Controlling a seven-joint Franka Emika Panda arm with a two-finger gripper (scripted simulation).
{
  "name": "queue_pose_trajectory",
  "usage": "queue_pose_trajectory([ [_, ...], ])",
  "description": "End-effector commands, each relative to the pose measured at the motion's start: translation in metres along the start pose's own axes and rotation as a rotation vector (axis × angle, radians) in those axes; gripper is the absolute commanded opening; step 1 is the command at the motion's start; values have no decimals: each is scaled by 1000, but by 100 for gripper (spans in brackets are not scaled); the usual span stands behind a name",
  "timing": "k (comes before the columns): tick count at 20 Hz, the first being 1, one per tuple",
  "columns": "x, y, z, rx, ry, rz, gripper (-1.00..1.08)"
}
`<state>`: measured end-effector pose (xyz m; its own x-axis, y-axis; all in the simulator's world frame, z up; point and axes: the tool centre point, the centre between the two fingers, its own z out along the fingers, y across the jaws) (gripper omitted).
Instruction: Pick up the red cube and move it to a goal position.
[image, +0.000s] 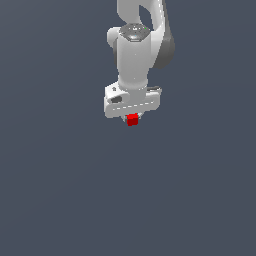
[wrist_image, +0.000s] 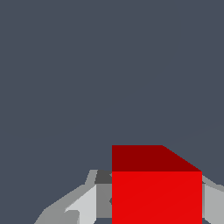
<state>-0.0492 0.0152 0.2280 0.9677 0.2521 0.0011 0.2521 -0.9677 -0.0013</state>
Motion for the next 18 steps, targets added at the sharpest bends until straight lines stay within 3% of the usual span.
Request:
queue_pose_trajectory([
  [1, 4, 4, -24, 0, -1, 0, -100],
  [9, 15, 13, -74, -1, -1, 0, -100],
  [18, 20, 17, -92, -1, -1, 0, -100],
])
